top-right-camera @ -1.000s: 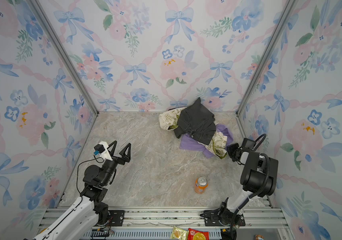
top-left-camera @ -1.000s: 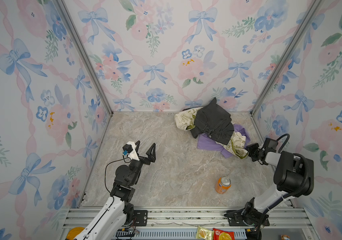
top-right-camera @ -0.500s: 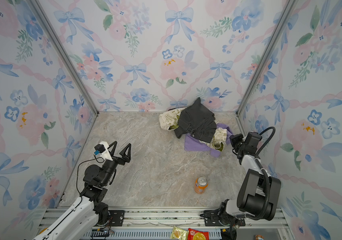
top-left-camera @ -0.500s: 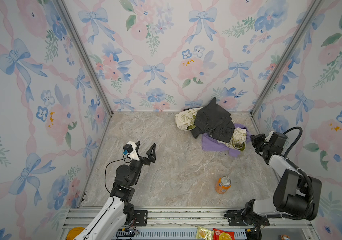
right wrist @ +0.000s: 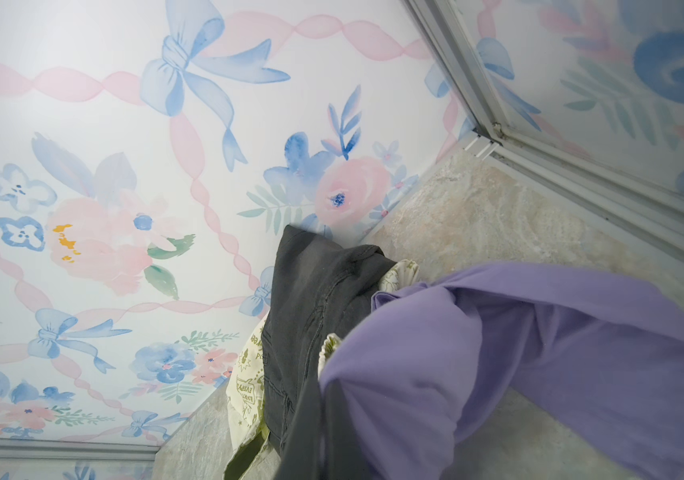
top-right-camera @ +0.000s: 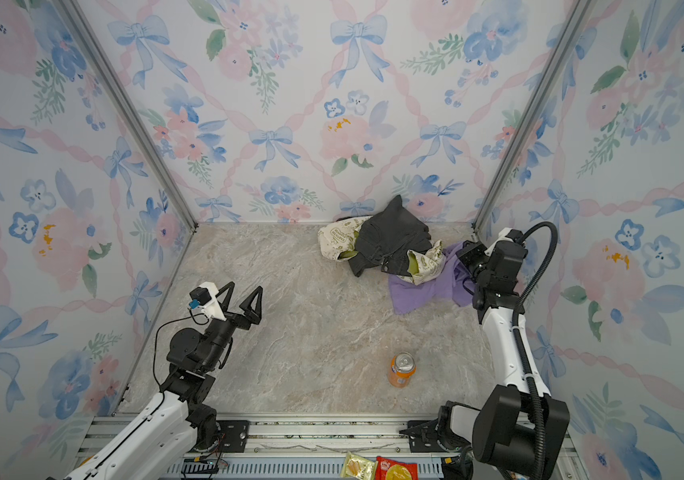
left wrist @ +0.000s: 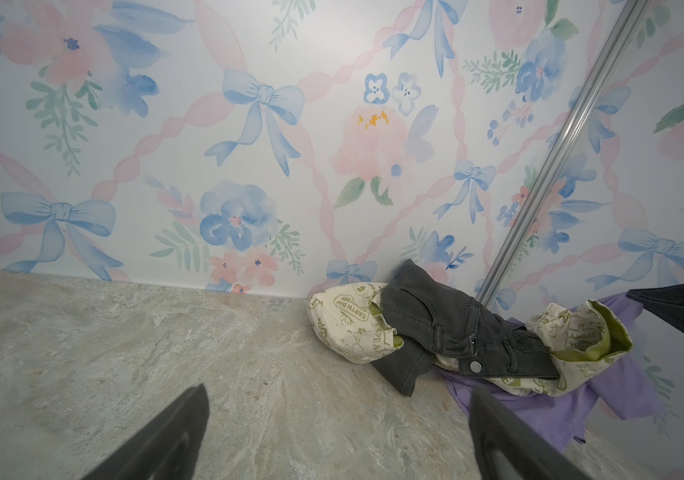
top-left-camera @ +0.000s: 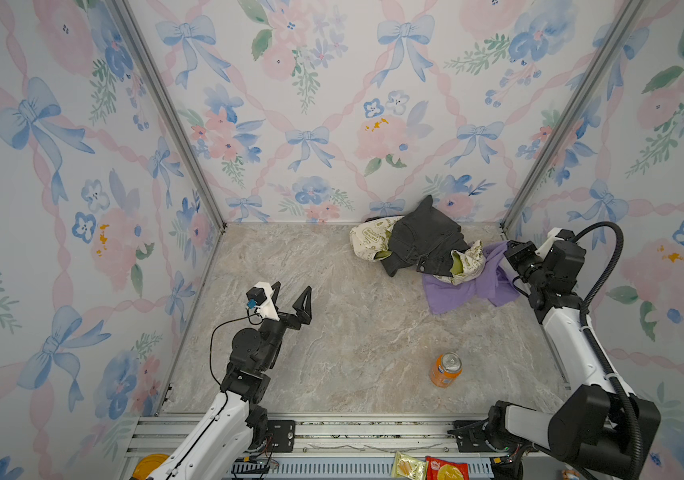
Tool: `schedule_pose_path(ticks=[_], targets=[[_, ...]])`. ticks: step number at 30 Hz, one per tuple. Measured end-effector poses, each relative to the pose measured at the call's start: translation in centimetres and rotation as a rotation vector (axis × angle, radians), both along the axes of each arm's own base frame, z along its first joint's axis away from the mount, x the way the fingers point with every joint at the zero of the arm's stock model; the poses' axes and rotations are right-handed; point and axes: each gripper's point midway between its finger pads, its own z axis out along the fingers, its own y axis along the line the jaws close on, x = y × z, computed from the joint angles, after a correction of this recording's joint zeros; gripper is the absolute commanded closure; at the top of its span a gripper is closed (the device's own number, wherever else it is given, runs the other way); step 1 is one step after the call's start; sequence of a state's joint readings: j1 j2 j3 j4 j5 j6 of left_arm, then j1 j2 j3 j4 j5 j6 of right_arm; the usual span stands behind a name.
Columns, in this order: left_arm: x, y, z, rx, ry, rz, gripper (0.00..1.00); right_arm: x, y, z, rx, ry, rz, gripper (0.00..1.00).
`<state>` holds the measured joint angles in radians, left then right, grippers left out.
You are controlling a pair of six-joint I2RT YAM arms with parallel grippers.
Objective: Pick out a specific cloth from the pile
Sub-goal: 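Grasp the lavender T-shirt with the right gripper and lift it up, then drag the lavender T-shirt out of the pile toward the robot with the right gripper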
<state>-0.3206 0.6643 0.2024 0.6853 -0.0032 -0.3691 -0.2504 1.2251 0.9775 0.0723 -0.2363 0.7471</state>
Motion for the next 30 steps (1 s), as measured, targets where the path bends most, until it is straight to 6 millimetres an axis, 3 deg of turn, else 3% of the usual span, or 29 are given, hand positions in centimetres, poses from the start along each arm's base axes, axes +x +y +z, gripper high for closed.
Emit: schedule_pose_path(ticks=[5, 8, 14, 18, 20, 23, 28, 30], targets=[[0.0, 0.0, -0.1, 0.001, 0.003, 0.000, 0.02, 0.5, 1.2, 4.3, -0.076, -0.073, 0.022, 1.00], [0.0, 0.0, -0.1, 0.001, 0.003, 0.000, 0.02, 0.8, 3.3, 7.5, -0.142, -0.132, 0.065, 1.00], [0.1, 0.1, -0.1, -0.002, 0.004, 0.003, 0.02, 1.0, 11.7, 13.3, -0.301, -0.245, 0.266, 1.00], [0.1, 0.1, -0.1, -0.003, 0.004, 0.007, 0.02, 0.7, 18.3, 14.5, -0.392, -0.290, 0.428, 1.00], [0.1, 0.2, -0.1, -0.003, 0.005, 0.009, 0.02, 0.6, 21.3, 13.9, -0.429, -0.286, 0.505, 1.00], [0.1, 0.2, -0.1, -0.004, 0.004, 0.011, 0.02, 0.3, 26.3, 10.9, -0.496, -0.241, 0.642, 1.00], [0.1, 0.2, -0.1, -0.009, 0.006, 0.012, 0.02, -0.8, 34.1, 2.9, -0.614, -0.101, 0.875, 1.00], [0.1, 0.2, -0.1, -0.011, 0.007, 0.012, 0.02, -1.3, 36.3, -0.8, -0.661, -0.027, 0.951, 0.89]])
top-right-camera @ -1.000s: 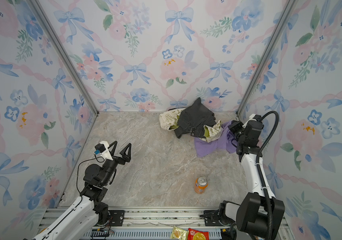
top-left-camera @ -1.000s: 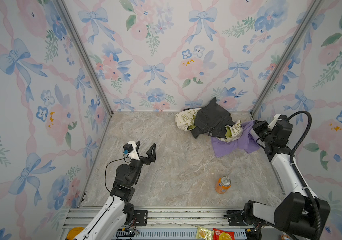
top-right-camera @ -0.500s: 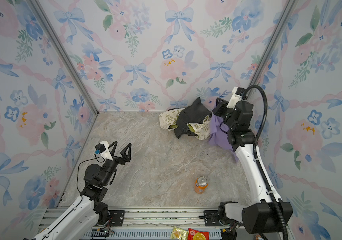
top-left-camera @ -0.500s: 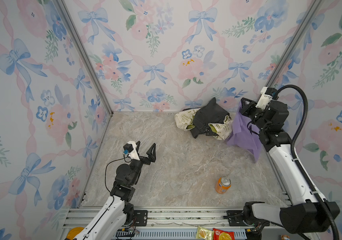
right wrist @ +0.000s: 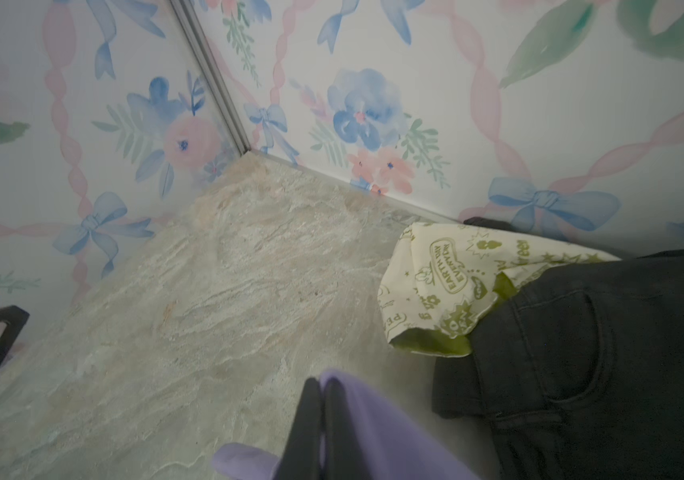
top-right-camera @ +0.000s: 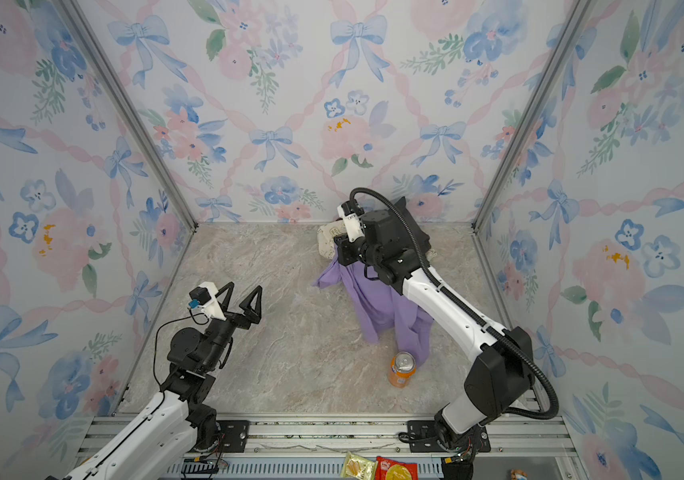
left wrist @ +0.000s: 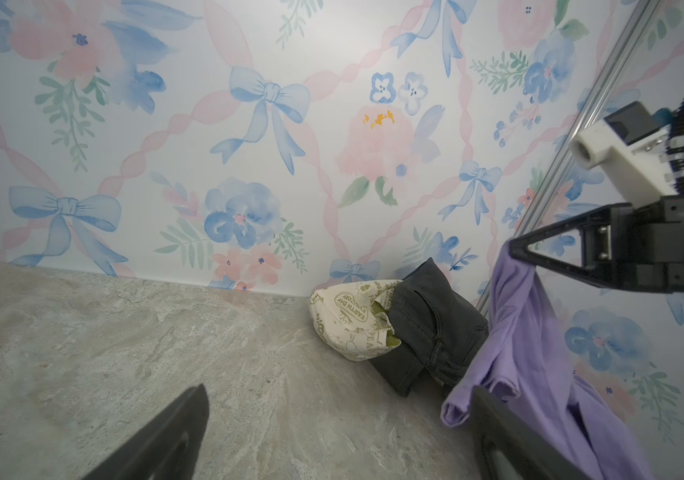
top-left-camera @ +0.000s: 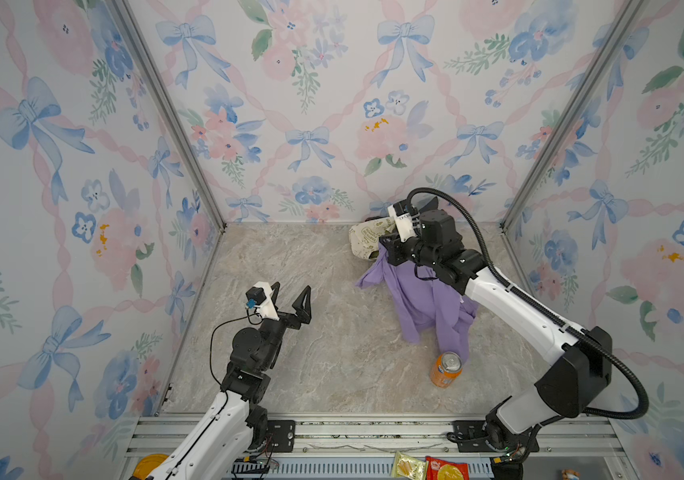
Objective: Pick out a specific cloth from the pile
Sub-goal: 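Drag the lavender T-shirt out of the pile toward the robot with the right gripper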
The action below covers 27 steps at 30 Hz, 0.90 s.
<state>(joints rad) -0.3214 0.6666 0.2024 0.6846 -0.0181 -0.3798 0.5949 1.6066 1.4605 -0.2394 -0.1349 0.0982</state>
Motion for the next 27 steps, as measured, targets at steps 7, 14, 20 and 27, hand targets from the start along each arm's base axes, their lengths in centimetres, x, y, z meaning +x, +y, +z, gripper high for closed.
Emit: schedule_pose_path(ticks=[7, 14, 20, 27], targets=[[0.0, 0.0, 0.0, 0.000, 0.000, 0.000, 0.02, -1.7, 1.5, -8.9, -0.234, 0.156, 0.080, 0.37], [0.2, 0.0, -0.4, 0.004, 0.013, 0.003, 0.02, -1.6, -1.9, -5.5, -0.284, 0.063, -0.007, 0.19], [0.3, -0.1, -0.5, 0.006, 0.019, 0.002, 0.02, -1.2, -11.0, -1.5, -0.244, -0.008, -0.262, 0.15], [0.4, -0.9, -1.5, 0.018, 0.048, -0.030, 0.02, -1.0, -21.5, -5.8, -0.230, 0.127, -0.587, 0.15]])
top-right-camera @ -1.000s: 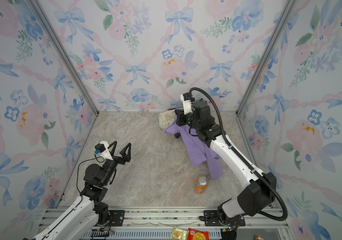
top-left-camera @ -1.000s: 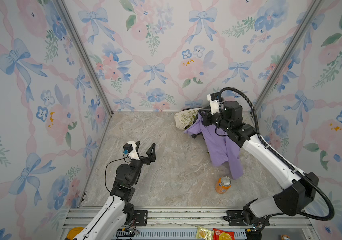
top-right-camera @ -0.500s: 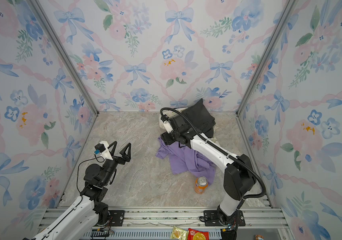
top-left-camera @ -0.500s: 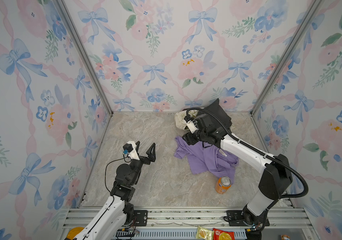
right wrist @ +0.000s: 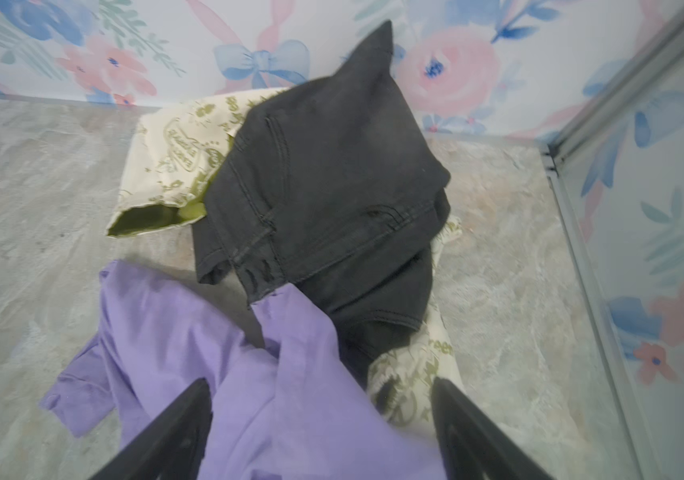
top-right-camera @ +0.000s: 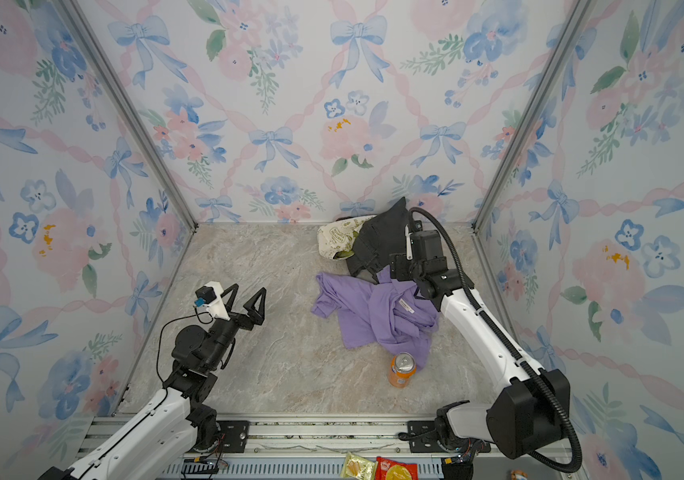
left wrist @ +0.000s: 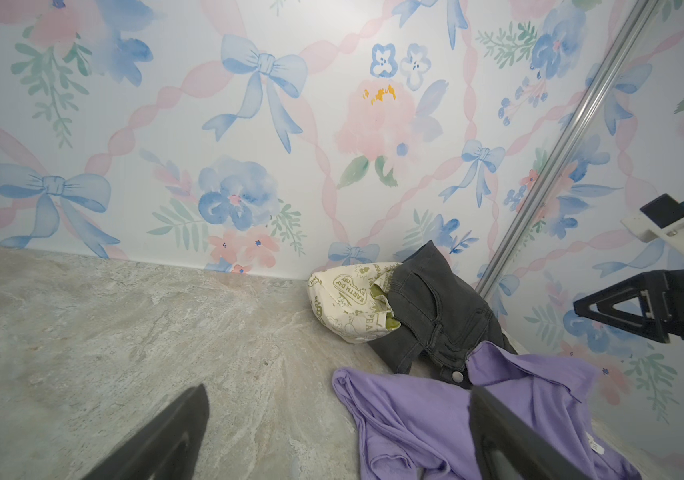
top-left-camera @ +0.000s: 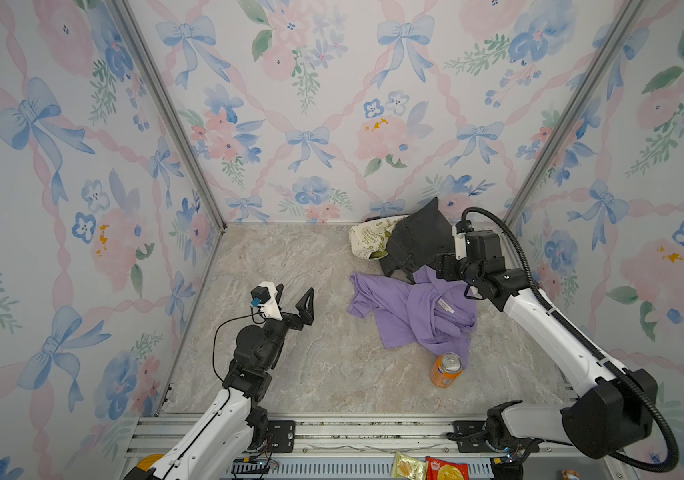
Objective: Pick out a specific cloth from the pile
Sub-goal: 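Drag the lavender T-shirt out of the pile toward the robot with the right gripper, then reach the left gripper to the T-shirt and grasp it while the right gripper holds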
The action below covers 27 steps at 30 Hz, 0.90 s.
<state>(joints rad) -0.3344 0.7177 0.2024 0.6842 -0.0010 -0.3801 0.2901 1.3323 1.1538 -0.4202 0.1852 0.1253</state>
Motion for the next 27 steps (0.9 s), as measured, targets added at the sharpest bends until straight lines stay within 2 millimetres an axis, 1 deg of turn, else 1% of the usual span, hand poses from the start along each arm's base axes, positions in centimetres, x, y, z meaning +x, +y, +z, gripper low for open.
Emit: schedule_pose_path(ticks=[1, 3, 6, 7, 9, 12, 13, 16, 20, 22, 24, 27], targets=[[0.0, -0.2, -0.1, 0.002, 0.003, -0.008, 0.02, -0.2, -0.7, -1.0, 0.002, 0.025, -0.026, 0.16], [-0.1, -0.6, 0.0, 0.003, 0.004, -0.025, 0.02, -0.7, -1.3, -3.0, 0.011, 0.077, -0.057, 0.18], [-0.3, -1.2, 0.4, 0.001, -0.004, -0.046, 0.02, -0.6, -1.2, -4.8, 0.032, 0.128, -0.072, 0.26], [-0.3, -1.3, 0.5, 0.000, -0.007, -0.051, 0.02, -0.5, -1.1, -5.4, 0.040, 0.143, -0.077, 0.30], [-0.4, -1.6, 0.8, -0.002, -0.012, -0.061, 0.02, -0.3, -0.9, -6.8, 0.055, 0.181, -0.089, 0.45], [-0.5, -1.8, 0.8, -0.002, -0.013, -0.072, 0.02, -0.2, -0.7, -8.1, 0.077, 0.216, -0.101, 0.62], [-0.5, -1.9, 0.8, -0.002, -0.013, -0.076, 0.02, -0.2, -0.6, -8.2, 0.082, 0.219, -0.102, 0.67], [-0.7, -2.4, 0.8, -0.001, -0.014, -0.095, 0.02, 0.0, -0.5, -8.1, 0.099, 0.213, -0.107, 0.85], [-1.0, -3.4, 1.2, 0.009, -0.020, -0.138, 0.02, 0.1, -0.4, -7.8, 0.113, 0.205, -0.108, 1.00], [-1.1, -4.2, 1.3, 0.020, -0.022, -0.168, 0.02, 0.1, -0.2, -7.3, 0.130, 0.191, -0.097, 1.00], [-1.3, -5.2, 1.3, 0.035, -0.022, -0.203, 0.02, 0.1, 0.2, -6.1, 0.153, 0.161, -0.077, 1.00], [-1.6, -6.6, 1.2, 0.059, -0.021, -0.254, 0.02, 0.0, 1.4, -3.1, 0.197, 0.076, -0.025, 1.00]])
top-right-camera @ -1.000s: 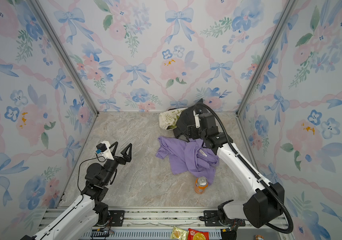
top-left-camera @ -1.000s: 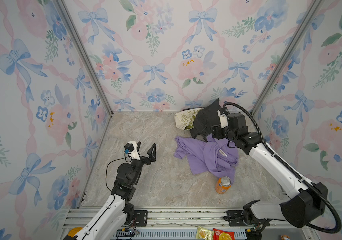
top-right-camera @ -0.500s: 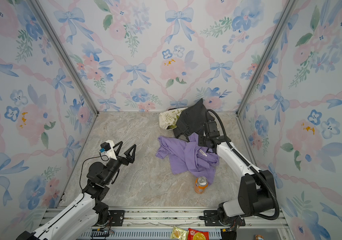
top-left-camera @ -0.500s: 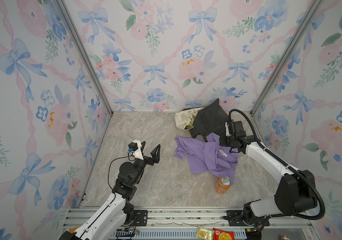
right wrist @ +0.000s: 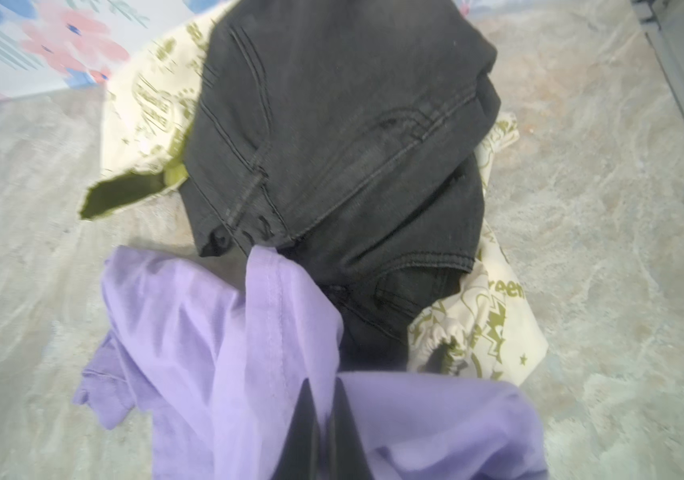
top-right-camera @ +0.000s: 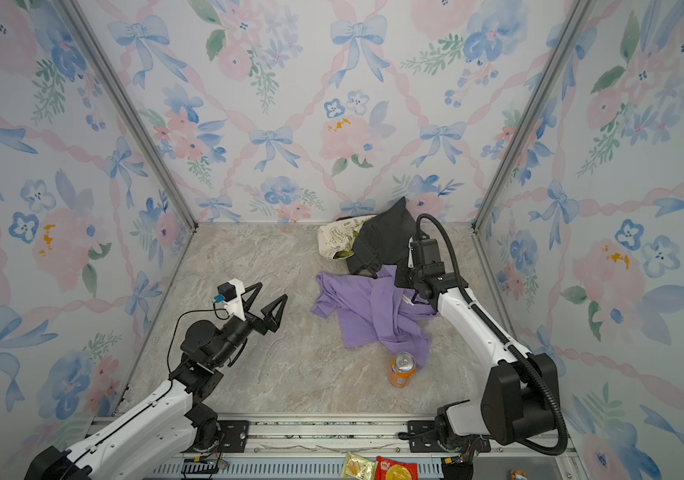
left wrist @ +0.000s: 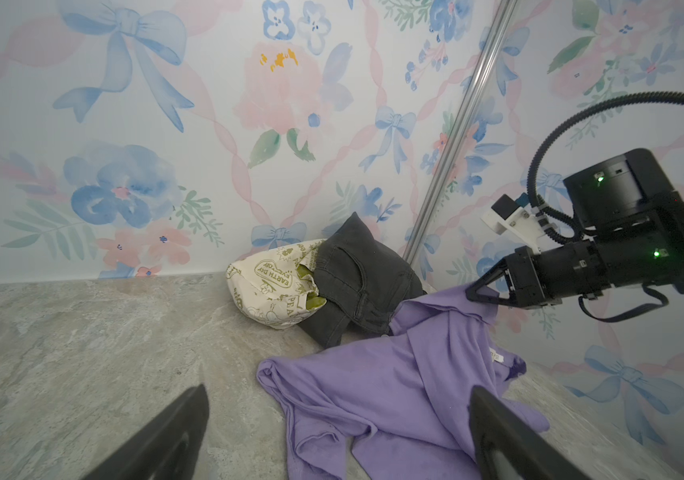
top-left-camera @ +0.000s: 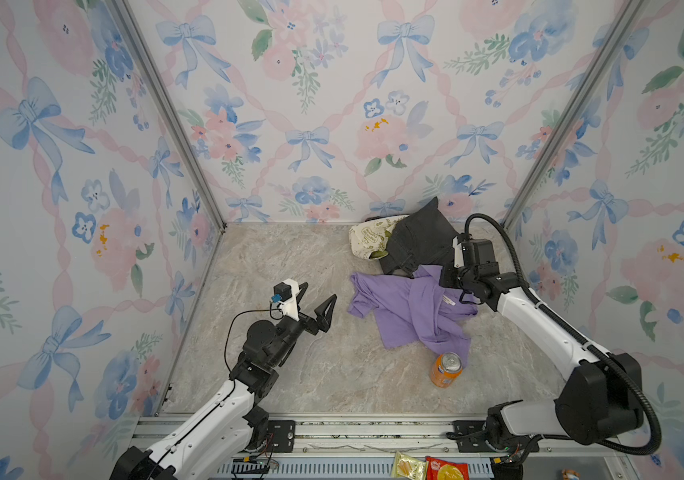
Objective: Pick out a specific cloth from the pile
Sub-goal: 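Reach the left gripper to the T-shirt and grasp it while the right gripper holds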
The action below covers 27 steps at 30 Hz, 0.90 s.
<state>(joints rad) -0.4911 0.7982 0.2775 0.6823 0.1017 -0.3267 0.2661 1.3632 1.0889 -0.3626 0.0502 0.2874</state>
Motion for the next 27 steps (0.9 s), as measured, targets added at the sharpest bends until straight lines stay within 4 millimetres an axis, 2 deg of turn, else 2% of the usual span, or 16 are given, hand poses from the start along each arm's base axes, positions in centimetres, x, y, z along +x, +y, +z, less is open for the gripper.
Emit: schedule_pose_path(ticks=[2, 4, 9, 13, 16, 21, 25, 27], targets=[[-0.2, -1.0, 0.1, 0.013, -0.003, -0.036, 0.02, -0.2, 1.1, 2.1, 0.023, -0.062, 0.040, 1.00], [-0.5, -2.0, 0.3, 0.023, -0.006, -0.072, 0.03, -0.6, 3.1, 4.2, 0.041, -0.119, 0.103, 1.00], [-1.0, -4.2, 0.2, 0.046, -0.005, -0.151, 0.05, -2.1, 9.7, 8.5, 0.068, -0.225, 0.306, 1.00], [-1.1, -5.2, -0.2, 0.052, 0.004, -0.180, 0.06, -3.4, 14.3, 10.8, 0.092, -0.265, 0.441, 1.00], [-0.9, -5.7, -0.6, 0.054, 0.009, -0.188, 0.08, -4.3, 17.2, 10.9, 0.119, -0.257, 0.525, 1.00], [0.2, -6.8, -1.3, 0.042, 0.034, -0.195, 0.15, -5.8, 20.9, 8.8, 0.128, -0.197, 0.627, 1.00], [1.6, -7.9, -2.1, 0.033, 0.066, -0.198, 0.22, -6.9, 22.7, 7.8, 0.133, -0.168, 0.677, 1.00], [2.5, -8.7, -2.6, 0.030, 0.091, -0.203, 0.30, -7.4, 23.2, 7.6, 0.140, -0.159, 0.693, 1.00]])
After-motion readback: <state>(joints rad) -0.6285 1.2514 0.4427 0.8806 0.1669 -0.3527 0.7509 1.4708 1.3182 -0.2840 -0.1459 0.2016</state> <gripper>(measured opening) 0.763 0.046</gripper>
